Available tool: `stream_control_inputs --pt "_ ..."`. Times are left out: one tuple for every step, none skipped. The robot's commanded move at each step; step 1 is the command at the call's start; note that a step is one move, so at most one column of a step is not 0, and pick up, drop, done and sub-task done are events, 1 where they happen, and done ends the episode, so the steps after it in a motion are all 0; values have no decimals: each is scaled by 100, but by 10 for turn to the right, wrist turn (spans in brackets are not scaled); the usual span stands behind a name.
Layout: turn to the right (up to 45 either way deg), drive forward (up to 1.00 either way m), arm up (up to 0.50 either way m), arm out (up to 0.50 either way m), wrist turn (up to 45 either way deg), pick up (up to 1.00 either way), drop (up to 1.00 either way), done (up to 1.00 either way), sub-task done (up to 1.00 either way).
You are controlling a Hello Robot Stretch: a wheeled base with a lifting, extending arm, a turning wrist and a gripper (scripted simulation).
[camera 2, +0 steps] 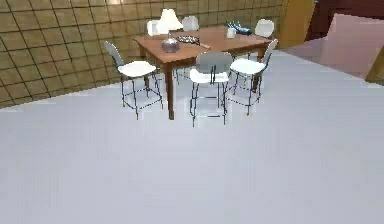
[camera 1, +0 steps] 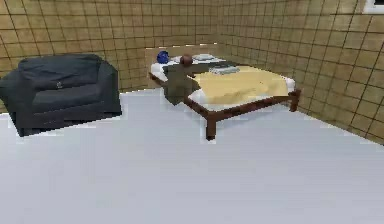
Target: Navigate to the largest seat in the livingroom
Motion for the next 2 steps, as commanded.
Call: stream_control_inputs --pt "450 0 0 0 0 0 0 0 0" --pt "450 0 0 0 0 0 0 0 0"
